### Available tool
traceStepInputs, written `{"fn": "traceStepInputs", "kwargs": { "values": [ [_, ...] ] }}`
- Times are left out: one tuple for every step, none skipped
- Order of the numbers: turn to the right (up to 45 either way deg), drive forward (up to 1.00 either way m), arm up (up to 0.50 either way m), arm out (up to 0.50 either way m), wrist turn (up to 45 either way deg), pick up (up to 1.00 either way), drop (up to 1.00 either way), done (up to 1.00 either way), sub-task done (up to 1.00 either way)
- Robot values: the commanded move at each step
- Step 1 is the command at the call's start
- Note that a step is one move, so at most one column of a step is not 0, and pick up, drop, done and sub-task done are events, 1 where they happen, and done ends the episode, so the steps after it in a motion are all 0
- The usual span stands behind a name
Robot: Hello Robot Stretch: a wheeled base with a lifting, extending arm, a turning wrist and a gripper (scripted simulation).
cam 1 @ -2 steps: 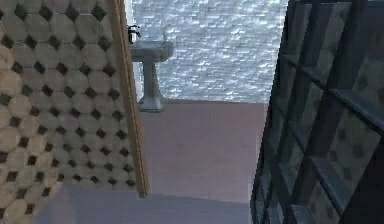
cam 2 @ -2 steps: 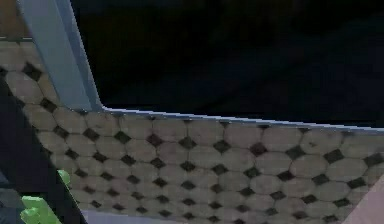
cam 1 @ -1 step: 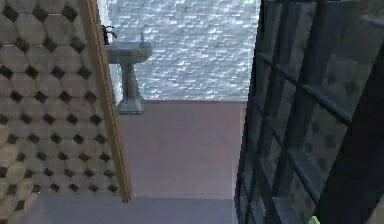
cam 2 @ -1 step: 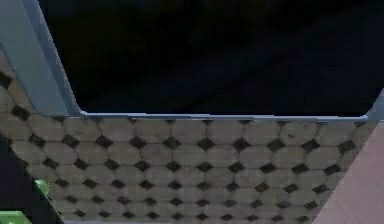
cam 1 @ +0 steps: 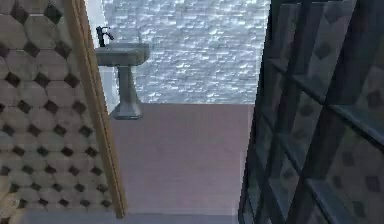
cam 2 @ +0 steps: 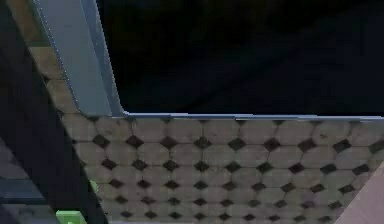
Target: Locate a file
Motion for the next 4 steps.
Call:
{"fn": "traceStepInputs", "kwargs": {
  "values": [
    [-45.0, 0.00, 0.00, 0.00, 0.0, 0.00, 0.00, 0.00, 0.00],
    [-42.0, 0.00, 0.00, 0.00, 0.0, 0.00, 0.00, 0.00, 0.00],
    [0.0, 0.25, 0.00, 0.00, 0.0, 0.00, 0.00, 0.00, 0.00],
    [45.0, 0.00, 0.00, 0.00, 0.0, 0.00, 0.00, 0.00, 0.00]
  ]
}}
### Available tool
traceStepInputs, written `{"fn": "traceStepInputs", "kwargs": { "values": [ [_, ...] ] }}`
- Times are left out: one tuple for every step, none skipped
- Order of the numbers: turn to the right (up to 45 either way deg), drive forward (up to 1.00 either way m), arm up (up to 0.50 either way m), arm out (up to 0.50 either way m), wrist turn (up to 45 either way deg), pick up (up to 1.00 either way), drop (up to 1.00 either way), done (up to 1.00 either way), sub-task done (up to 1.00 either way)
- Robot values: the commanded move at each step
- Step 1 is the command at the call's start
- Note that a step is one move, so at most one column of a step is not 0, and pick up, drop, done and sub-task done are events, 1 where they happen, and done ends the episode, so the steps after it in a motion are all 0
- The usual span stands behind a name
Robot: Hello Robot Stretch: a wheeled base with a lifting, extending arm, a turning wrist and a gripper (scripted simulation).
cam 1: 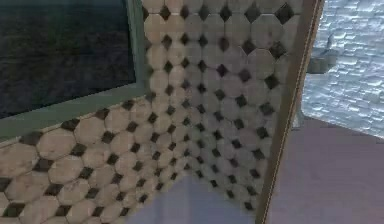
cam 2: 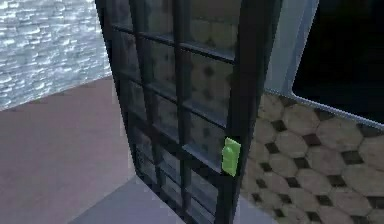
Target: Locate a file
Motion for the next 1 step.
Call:
{"fn": "traceStepInputs", "kwargs": {
  "values": [
    [45.0, 0.00, 0.00, 0.00, 0.0, 0.00, 0.00, 0.00, 0.00]
  ]
}}
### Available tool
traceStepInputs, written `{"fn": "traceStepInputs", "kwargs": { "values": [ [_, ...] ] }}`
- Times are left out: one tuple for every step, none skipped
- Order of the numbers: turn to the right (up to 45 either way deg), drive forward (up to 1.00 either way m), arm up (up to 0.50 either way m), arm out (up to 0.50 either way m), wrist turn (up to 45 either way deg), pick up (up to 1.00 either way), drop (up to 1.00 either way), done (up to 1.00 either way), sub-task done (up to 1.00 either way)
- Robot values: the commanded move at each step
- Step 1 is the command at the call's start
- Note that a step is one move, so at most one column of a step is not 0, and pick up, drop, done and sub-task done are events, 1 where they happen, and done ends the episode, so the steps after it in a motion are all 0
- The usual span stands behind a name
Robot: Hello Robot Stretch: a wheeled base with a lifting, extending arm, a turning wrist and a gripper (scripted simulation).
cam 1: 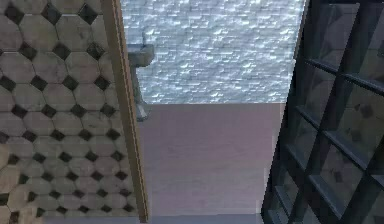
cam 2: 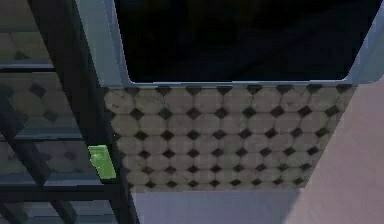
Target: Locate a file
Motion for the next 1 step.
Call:
{"fn": "traceStepInputs", "kwargs": {
  "values": [
    [6.0, 0.00, 0.00, 0.00, 0.0, 0.00, 0.00, 0.00, 0.00]
  ]
}}
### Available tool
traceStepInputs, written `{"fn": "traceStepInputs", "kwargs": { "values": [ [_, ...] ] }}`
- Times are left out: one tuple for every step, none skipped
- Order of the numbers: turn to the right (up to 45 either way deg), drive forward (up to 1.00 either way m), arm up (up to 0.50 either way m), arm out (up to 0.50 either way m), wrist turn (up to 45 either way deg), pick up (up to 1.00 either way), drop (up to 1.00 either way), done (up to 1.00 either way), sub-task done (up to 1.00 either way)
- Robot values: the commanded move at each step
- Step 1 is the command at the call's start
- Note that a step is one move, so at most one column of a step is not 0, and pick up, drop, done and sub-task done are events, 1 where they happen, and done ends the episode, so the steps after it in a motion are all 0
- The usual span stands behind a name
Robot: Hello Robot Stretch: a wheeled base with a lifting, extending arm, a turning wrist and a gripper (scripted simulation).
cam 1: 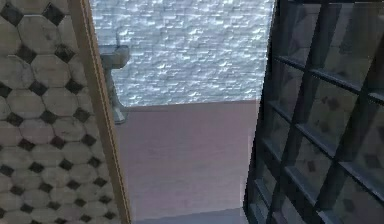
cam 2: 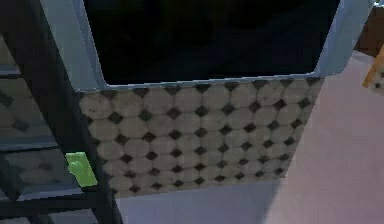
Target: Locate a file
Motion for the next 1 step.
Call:
{"fn": "traceStepInputs", "kwargs": {
  "values": [
    [0.0, 1.00, 0.00, 0.00, 0.0, 0.00, 0.00, 0.00, 0.00]
  ]
}}
